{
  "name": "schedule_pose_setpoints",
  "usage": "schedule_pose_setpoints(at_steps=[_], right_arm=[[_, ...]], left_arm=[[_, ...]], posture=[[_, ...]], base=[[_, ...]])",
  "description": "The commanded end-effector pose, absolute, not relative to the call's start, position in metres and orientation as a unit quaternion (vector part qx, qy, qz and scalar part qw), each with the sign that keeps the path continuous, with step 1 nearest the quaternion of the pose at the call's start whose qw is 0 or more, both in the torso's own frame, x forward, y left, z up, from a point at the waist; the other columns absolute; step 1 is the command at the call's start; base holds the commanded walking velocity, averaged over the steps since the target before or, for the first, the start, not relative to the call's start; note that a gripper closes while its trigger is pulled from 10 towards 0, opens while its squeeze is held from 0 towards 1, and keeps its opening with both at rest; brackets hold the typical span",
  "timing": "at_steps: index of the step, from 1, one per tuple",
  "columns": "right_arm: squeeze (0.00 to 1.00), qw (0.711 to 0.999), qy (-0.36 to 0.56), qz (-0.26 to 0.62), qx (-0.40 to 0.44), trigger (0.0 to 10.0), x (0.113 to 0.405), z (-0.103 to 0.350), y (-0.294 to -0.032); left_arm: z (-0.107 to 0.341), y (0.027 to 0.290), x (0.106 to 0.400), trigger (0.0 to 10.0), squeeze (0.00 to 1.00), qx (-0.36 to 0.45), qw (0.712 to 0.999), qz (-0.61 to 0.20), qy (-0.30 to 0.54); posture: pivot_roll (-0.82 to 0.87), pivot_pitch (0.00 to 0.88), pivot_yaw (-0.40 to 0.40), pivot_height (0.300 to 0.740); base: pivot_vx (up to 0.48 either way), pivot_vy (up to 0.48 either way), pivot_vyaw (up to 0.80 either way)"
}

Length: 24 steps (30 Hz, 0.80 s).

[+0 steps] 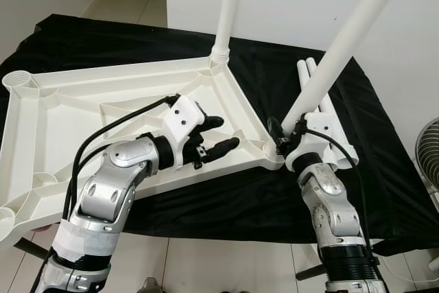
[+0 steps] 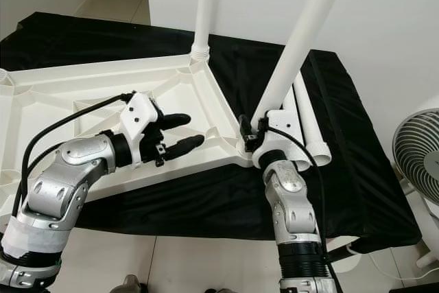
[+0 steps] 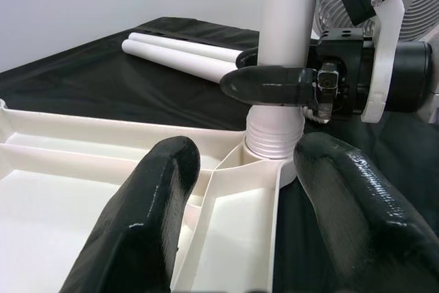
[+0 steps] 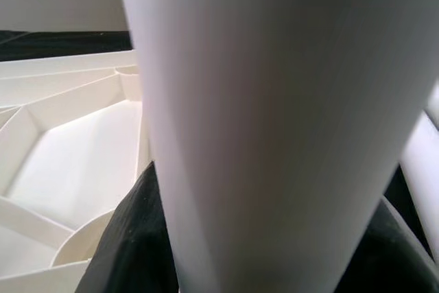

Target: Building children table

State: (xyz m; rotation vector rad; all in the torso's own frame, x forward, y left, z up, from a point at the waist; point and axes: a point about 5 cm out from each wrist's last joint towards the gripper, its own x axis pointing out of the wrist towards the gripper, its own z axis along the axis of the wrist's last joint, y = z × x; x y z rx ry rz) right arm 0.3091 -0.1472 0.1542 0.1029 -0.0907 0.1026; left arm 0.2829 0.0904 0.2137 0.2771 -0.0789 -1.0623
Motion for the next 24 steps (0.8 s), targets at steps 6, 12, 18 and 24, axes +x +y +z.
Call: schedule_pose_setpoints(at_steps=[6,12,18,24], right_arm=[[0.00,0.988,0.018,-0.142,0.051,10.0,0.305,0.113,-0.157],[0.00,0.987,0.004,-0.152,0.053,10.0,0.307,0.117,-0.147],[0.00,0.990,0.000,-0.129,0.057,10.0,0.308,0.117,-0.140],[1.00,0.991,-0.013,-0.119,0.065,10.0,0.309,0.119,-0.136]], left_arm=[[0.217,0.089,0.284,10.0,0.00,0.128,0.865,-0.483,-0.047],[0.217,0.089,0.283,10.0,0.00,0.128,0.865,-0.483,-0.047],[0.217,0.090,0.283,10.0,0.00,0.128,0.866,-0.480,-0.048],[0.217,0.090,0.283,10.0,0.00,0.128,0.866,-0.481,-0.048]], posture=[[0.17,0.110,-0.057,0.740],[0.18,0.110,-0.062,0.740],[0.18,0.109,-0.065,0.740],[0.17,0.106,-0.064,0.740]], base=[[0.000,0.000,0.00],[0.000,0.000,0.00],[0.000,0.000,0.00],[0.000,0.000,0.00]])
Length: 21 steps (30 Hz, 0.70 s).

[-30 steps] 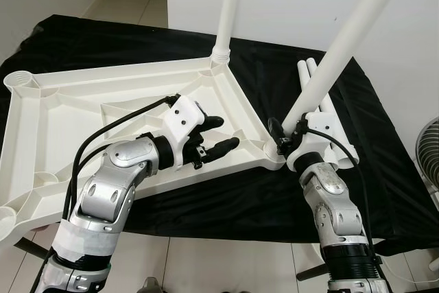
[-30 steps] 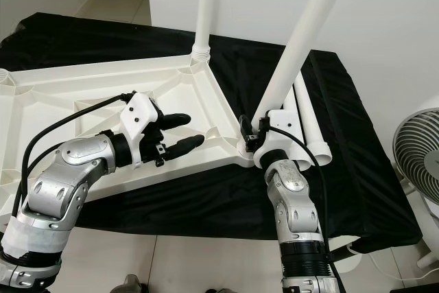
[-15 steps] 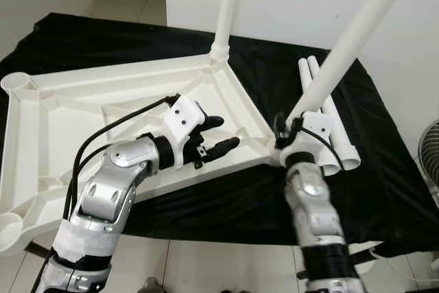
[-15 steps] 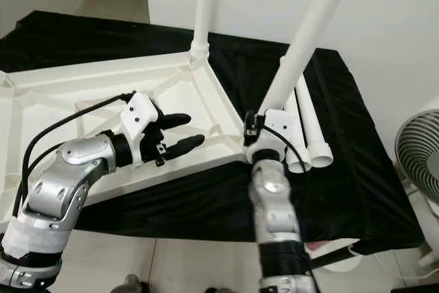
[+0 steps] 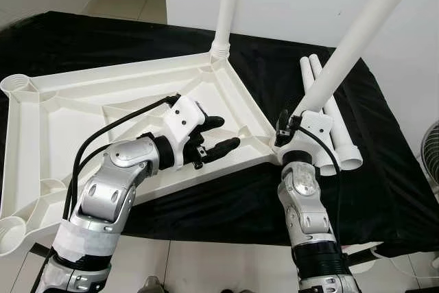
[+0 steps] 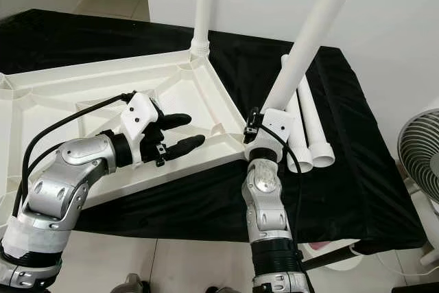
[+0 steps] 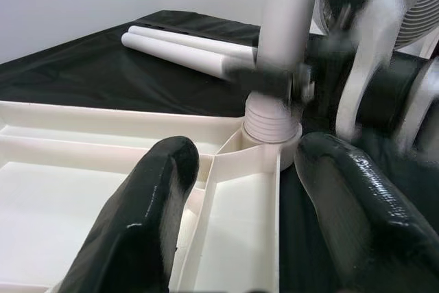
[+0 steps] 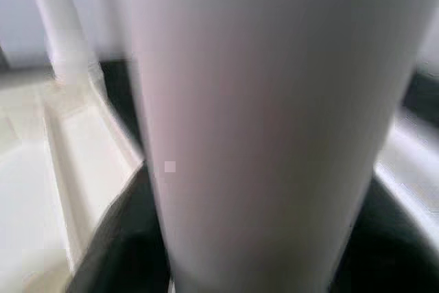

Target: Building children table

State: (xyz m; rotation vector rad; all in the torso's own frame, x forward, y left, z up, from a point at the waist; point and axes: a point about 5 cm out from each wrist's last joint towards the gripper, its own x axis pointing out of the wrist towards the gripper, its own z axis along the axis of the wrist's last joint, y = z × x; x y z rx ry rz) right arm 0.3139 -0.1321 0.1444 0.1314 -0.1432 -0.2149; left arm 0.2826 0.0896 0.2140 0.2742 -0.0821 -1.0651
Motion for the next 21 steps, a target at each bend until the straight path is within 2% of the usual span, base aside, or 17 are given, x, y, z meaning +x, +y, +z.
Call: schedule_pose_setpoints(at_steps=[1,5,12,13,14,15,21], right_arm=[[1.00,0.991,-0.018,-0.117,0.066,10.0,0.309,0.119,-0.135],[1.00,0.993,-0.042,-0.074,0.077,10.0,0.310,0.122,-0.130],[1.00,0.993,-0.049,-0.057,0.090,10.0,0.311,0.122,-0.134],[0.38,0.993,-0.055,-0.048,0.087,10.0,0.311,0.124,-0.136],[0.38,0.993,-0.055,-0.048,0.087,10.0,0.311,0.124,-0.136],[0.00,0.994,-0.060,-0.027,0.085,10.0,0.311,0.126,-0.135],[0.00,0.994,-0.078,0.028,0.074,10.0,0.311,0.133,-0.140]], left_arm=[[0.217,0.089,0.283,10.0,0.00,0.127,0.866,-0.481,-0.048],[0.217,0.089,0.283,10.0,0.00,0.127,0.866,-0.482,-0.048],[0.217,0.088,0.282,10.0,0.00,0.125,0.866,-0.482,-0.049],[0.216,0.088,0.282,10.0,0.00,0.125,0.865,-0.483,-0.048],[0.216,0.088,0.282,10.0,0.00,0.125,0.865,-0.483,-0.048],[0.216,0.088,0.282,10.0,0.00,0.125,0.865,-0.484,-0.048],[0.215,0.086,0.281,10.0,0.00,0.126,0.863,-0.487,-0.047]], posture=[[0.17,0.106,-0.064,0.740],[0.17,0.104,-0.065,0.740],[0.17,0.102,-0.065,0.740],[0.17,0.103,-0.065,0.740],[0.17,0.103,-0.065,0.740],[0.17,0.102,-0.065,0.740],[0.17,0.100,-0.065,0.740]], base=[[0.000,0.000,0.00],[0.000,0.000,0.00],[0.000,0.000,0.00],[0.000,0.000,0.00],[0.000,0.000,0.00],[0.000,0.000,0.00],[0.000,0.000,0.00]])
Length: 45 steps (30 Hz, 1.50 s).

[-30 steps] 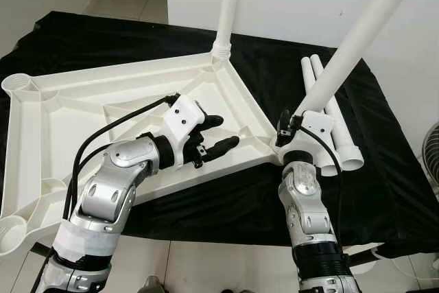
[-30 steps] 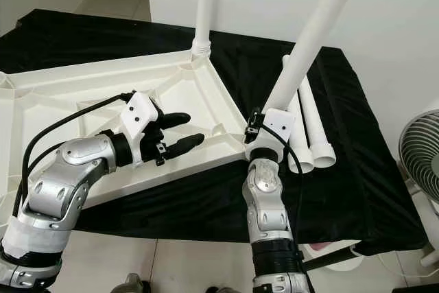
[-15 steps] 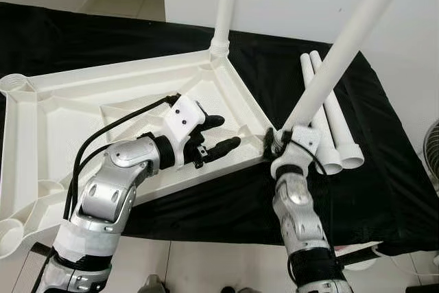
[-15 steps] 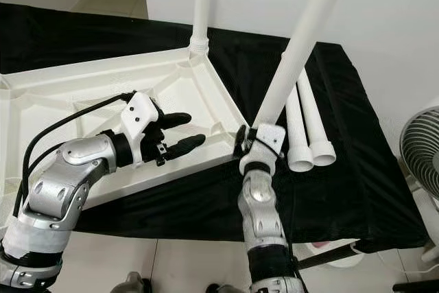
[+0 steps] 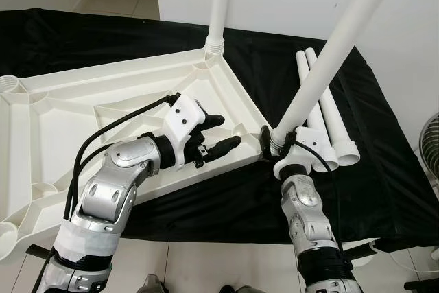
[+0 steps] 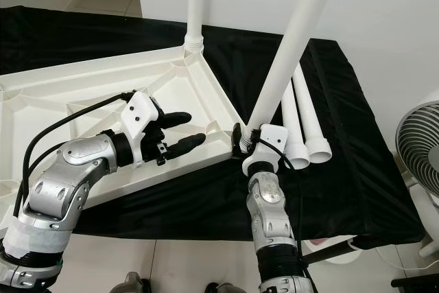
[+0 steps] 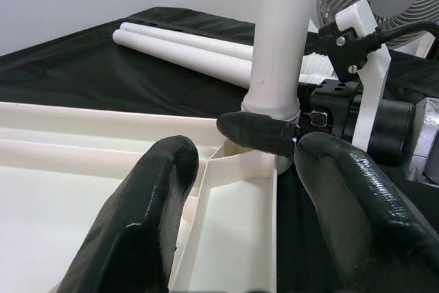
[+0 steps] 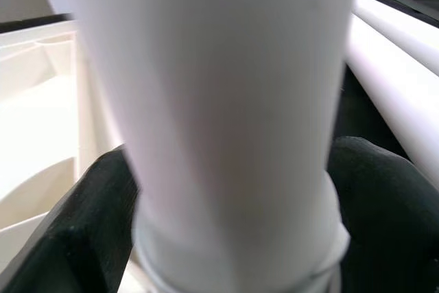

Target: Building children table

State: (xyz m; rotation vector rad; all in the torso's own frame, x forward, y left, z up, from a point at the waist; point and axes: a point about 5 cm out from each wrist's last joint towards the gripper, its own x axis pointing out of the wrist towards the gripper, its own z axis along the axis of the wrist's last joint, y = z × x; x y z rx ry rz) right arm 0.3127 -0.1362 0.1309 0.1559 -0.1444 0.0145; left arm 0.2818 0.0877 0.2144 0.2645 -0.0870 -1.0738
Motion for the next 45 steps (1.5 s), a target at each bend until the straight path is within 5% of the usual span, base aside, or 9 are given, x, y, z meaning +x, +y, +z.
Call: schedule_pose_setpoints(at_steps=[1,23,26,28,31,32,34,35,45], right_arm=[[0.00,0.993,-0.085,0.051,0.067,10.0,0.313,0.136,-0.143],[0.00,0.969,-0.080,0.231,-0.025,10.0,0.336,0.161,-0.171],[0.00,0.967,-0.075,0.240,-0.026,9.4,0.338,0.161,-0.171],[0.00,0.966,-0.066,0.249,-0.028,5.1,0.340,0.159,-0.172],[0.00,0.964,-0.061,0.258,-0.029,5.0,0.339,0.157,-0.172],[0.00,0.963,-0.059,0.261,-0.028,2.4,0.340,0.157,-0.173],[0.00,0.962,-0.058,0.264,-0.027,2.4,0.339,0.156,-0.174],[0.00,0.962,-0.056,0.267,-0.026,0.0,0.339,0.156,-0.174],[0.00,0.968,-0.037,0.248,-0.007,0.2,0.337,0.146,-0.178]], left_arm=[[0.214,0.084,0.280,10.0,0.00,0.128,0.861,-0.490,-0.045],[0.196,0.068,0.271,10.0,0.00,0.126,0.852,-0.507,-0.027],[0.192,0.067,0.274,10.0,0.00,0.134,0.859,-0.493,-0.025],[0.190,0.066,0.276,10.0,0.00,0.140,0.866,-0.480,-0.026],[0.189,0.065,0.277,10.0,0.00,0.141,0.868,-0.475,-0.027],[0.189,0.064,0.278,10.0,0.00,0.140,0.870,-0.473,-0.026],[0.189,0.064,0.278,10.0,0.00,0.139,0.871,-0.471,-0.026],[0.190,0.063,0.278,10.0,0.00,0.137,0.871,-0.471,-0.027],[0.189,0.058,0.278,10.0,0.00,0.133,0.870,-0.474,-0.031]], posture=[[0.17,0.096,-0.065,0.740],[0.17,0.066,-0.081,0.740],[0.17,0.064,-0.084,0.740],[0.17,0.059,-0.086,0.740],[0.17,0.058,-0.086,0.740],[0.17,0.056,-0.086,0.740],[0.17,0.056,-0.086,0.740],[0.17,0.053,-0.085,0.740],[0.17,0.043,-0.085,0.740]], base=[[0.000,0.000,0.00],[0.000,0.000,0.00],[0.000,0.000,0.00],[0.000,0.000,0.00],[0.000,0.000,0.00],[0.000,0.000,0.00],[0.000,0.000,0.00],[0.000,0.000,0.00],[0.000,0.000,0.00]])
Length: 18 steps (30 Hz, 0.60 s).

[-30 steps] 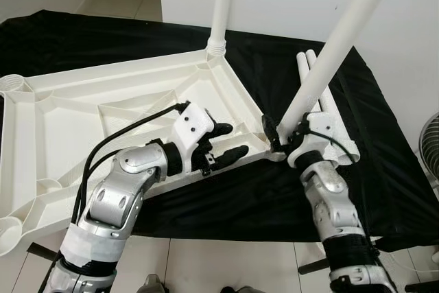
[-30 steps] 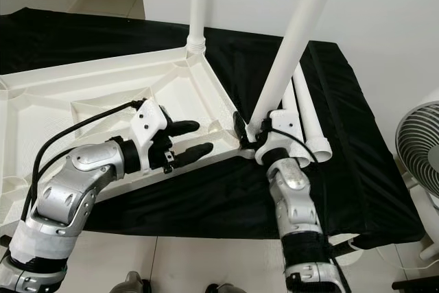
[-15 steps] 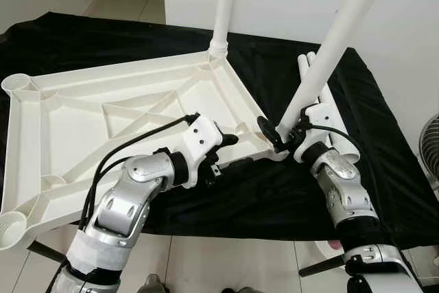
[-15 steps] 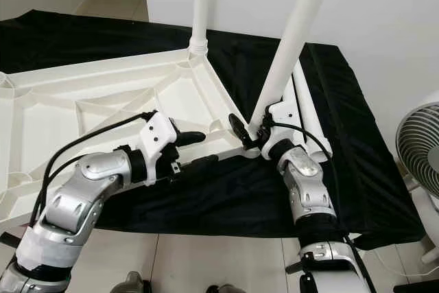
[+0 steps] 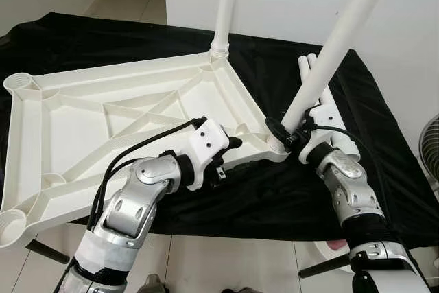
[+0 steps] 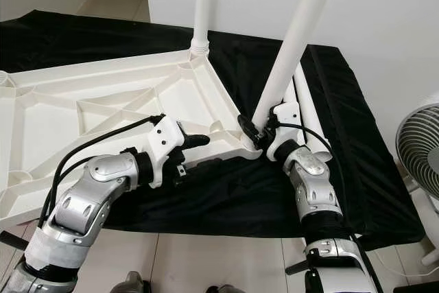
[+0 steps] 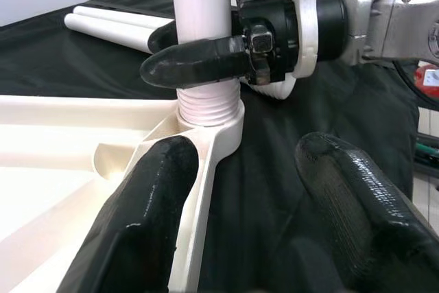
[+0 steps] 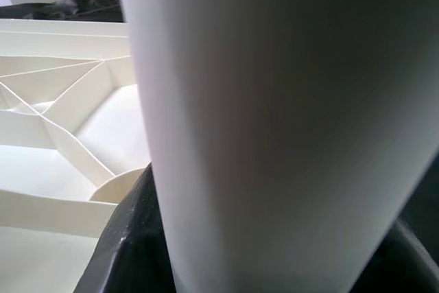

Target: Building children table

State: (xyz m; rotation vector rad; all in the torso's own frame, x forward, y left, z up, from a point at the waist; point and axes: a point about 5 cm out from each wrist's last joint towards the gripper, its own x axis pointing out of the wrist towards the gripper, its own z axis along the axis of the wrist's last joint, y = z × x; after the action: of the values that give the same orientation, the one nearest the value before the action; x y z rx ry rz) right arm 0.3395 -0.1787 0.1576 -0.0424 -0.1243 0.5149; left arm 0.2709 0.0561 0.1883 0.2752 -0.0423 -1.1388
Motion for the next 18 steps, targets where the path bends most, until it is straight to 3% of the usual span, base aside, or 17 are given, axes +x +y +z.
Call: schedule_pose_setpoints(at_steps=[1,12,18], right_arm=[[0.00,0.971,-0.034,0.238,-0.006,10.0,0.338,0.144,-0.177],[0.00,0.986,-0.027,0.163,0.024,10.0,0.337,0.137,-0.156],[0.00,0.995,-0.041,0.072,0.056,10.0,0.334,0.142,-0.139]], left_arm=[[0.189,0.058,0.277,10.0,0.00,0.134,0.870,-0.474,-0.030],[0.188,0.058,0.277,10.0,0.00,0.138,0.868,-0.476,-0.030],[0.186,0.057,0.275,10.0,0.00,0.137,0.867,-0.478,-0.028]], posture=[[0.17,0.043,-0.085,0.740],[0.17,0.044,-0.085,0.740],[0.17,0.052,-0.083,0.740]], base=[[0.000,0.000,0.00],[0.000,0.000,0.00],[0.000,0.000,0.00]])
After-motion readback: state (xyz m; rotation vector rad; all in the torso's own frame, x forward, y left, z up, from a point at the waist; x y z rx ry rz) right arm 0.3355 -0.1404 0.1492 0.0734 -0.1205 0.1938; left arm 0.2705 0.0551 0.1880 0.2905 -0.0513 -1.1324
